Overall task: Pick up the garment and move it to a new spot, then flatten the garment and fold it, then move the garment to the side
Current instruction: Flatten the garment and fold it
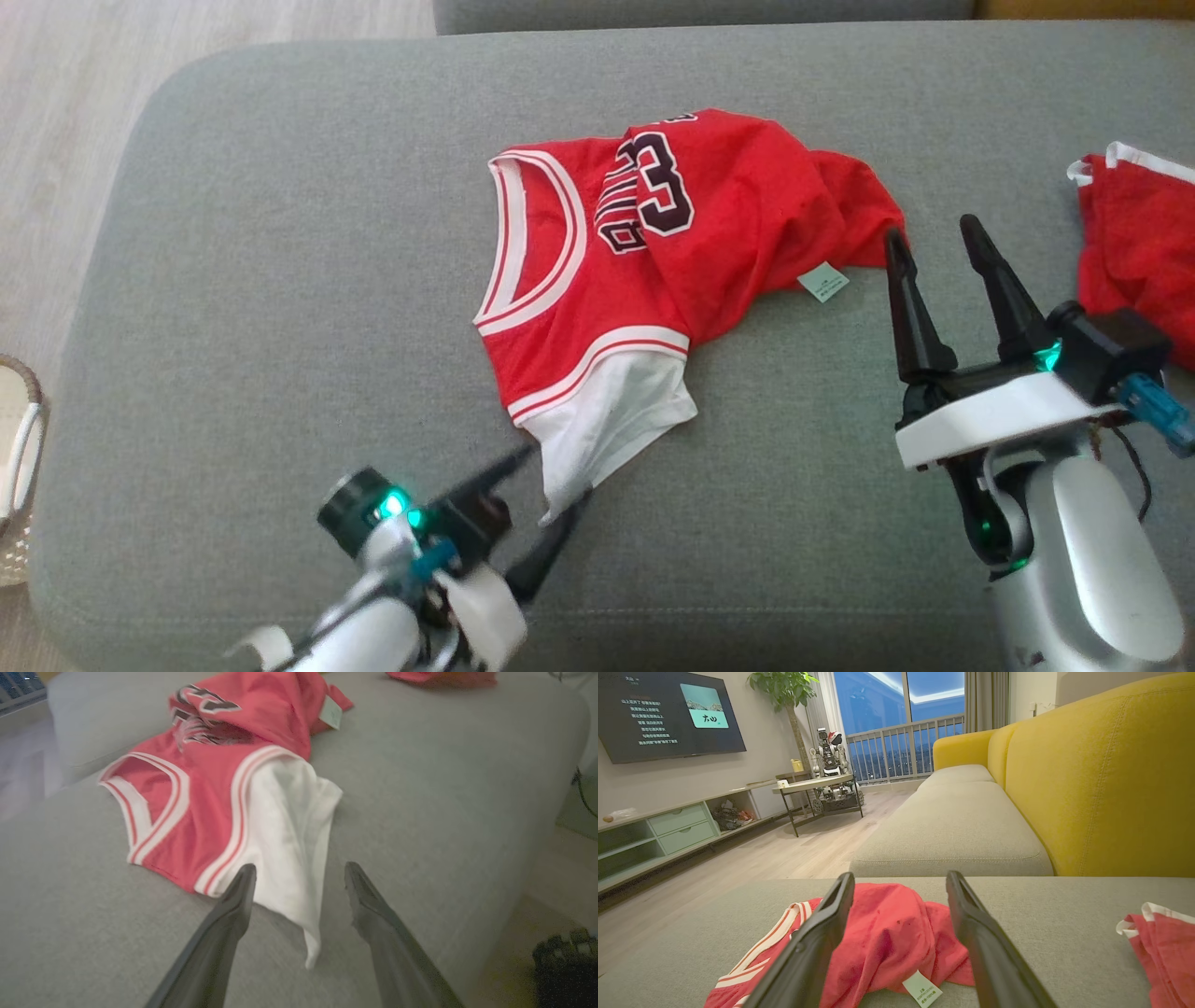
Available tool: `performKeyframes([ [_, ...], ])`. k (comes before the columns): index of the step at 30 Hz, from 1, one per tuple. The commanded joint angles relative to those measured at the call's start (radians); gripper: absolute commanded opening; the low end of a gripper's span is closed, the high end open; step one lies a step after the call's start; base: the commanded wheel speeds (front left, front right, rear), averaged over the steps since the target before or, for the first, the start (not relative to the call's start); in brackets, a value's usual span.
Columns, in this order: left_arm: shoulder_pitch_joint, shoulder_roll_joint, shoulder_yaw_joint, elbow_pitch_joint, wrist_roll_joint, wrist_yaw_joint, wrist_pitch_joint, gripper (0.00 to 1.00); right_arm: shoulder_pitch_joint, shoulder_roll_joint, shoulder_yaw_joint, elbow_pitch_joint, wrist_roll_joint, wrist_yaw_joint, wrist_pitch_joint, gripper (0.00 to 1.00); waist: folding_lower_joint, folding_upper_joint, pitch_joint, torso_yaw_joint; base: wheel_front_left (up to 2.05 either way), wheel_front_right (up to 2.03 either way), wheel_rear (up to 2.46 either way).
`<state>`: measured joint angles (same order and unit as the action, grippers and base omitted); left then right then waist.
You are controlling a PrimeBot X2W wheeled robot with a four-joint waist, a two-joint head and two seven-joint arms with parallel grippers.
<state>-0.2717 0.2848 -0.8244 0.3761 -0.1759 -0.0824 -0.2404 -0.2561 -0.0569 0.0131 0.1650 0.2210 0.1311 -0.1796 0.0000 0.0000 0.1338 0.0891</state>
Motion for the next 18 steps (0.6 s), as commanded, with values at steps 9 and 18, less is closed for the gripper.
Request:
performKeyframes([
  [9,-0.018,-0.048,0.388,-0.288,-0.157,0.128,-0.021,1.0,-0.015,0.007,0.038,-0.038,-0.019,0.0,0.006,1.0,0.0,0.0,-0.018,0.029,0.0,0.0,0.0],
  [18,0.118,-0.155,0.639,-0.368,-0.15,0.147,-0.021,1.0,0.01,0.007,0.059,-0.027,-0.021,0.0,0.002,1.0,0.0,0.0,-0.025,0.056,0.0,0.0,0.0],
])
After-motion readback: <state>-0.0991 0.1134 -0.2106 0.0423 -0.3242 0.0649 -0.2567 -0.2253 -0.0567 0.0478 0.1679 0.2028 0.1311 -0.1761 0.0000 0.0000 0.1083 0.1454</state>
